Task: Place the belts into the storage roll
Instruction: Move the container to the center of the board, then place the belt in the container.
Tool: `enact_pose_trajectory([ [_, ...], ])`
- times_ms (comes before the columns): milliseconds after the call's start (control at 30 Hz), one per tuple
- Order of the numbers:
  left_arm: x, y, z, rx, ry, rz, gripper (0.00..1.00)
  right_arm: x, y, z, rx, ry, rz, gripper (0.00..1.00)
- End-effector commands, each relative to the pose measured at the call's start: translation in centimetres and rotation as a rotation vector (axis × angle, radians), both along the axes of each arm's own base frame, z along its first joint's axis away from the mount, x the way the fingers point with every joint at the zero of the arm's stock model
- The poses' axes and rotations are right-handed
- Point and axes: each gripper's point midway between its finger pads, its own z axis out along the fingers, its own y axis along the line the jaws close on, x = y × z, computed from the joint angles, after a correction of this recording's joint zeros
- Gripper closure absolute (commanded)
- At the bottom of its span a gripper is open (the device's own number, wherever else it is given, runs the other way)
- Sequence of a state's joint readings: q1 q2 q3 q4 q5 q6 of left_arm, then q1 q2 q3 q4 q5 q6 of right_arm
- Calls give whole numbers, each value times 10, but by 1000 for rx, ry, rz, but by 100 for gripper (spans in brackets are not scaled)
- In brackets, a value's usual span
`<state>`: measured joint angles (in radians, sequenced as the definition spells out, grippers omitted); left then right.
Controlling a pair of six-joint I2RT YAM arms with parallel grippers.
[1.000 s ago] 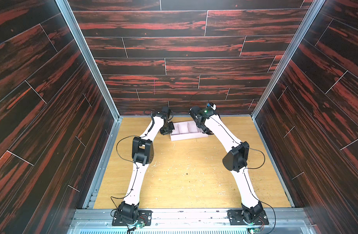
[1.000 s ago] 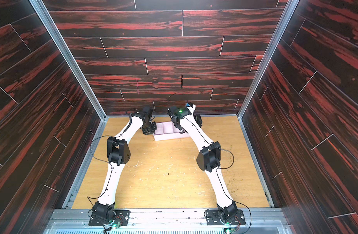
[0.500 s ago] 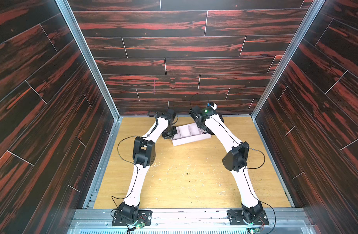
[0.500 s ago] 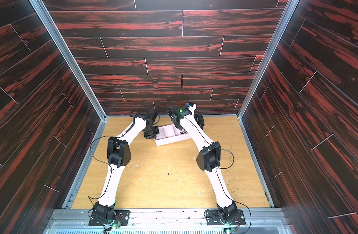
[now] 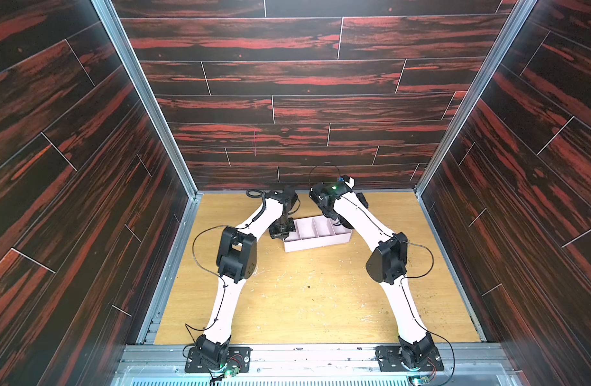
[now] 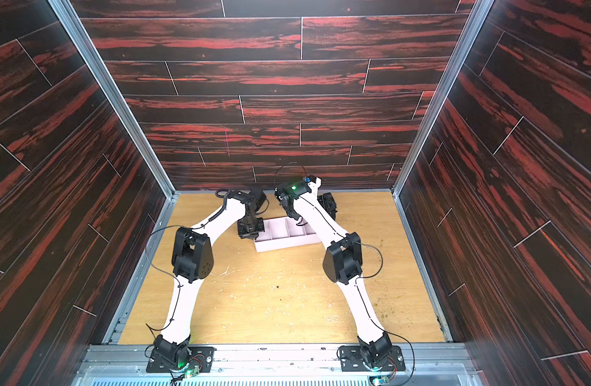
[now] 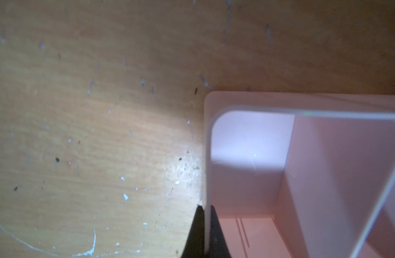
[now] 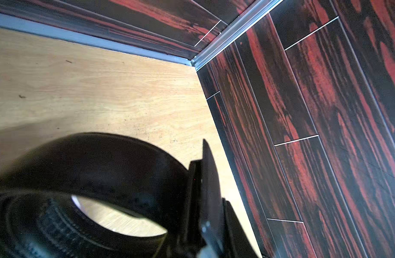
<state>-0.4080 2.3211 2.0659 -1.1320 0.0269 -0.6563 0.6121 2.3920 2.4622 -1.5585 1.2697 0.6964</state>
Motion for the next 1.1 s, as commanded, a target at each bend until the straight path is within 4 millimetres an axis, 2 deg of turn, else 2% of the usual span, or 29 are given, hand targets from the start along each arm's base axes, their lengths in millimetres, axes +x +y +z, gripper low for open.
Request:
enact_pose_trajectory([
  [0, -6, -8, 25, -56, -42, 32, 100, 3, 6, -8, -53, -6, 6, 100],
  [300, -18, -22, 15, -77, -37, 26, 100, 4, 23, -39, -81, 45, 33, 100],
  [567, -23, -28, 14, -108, -38, 30, 100, 5, 33, -61, -116, 71, 47, 100],
  [1067, -26, -39, 17, -131, -31, 6, 100, -4, 62, -126, -129, 168, 83, 100],
])
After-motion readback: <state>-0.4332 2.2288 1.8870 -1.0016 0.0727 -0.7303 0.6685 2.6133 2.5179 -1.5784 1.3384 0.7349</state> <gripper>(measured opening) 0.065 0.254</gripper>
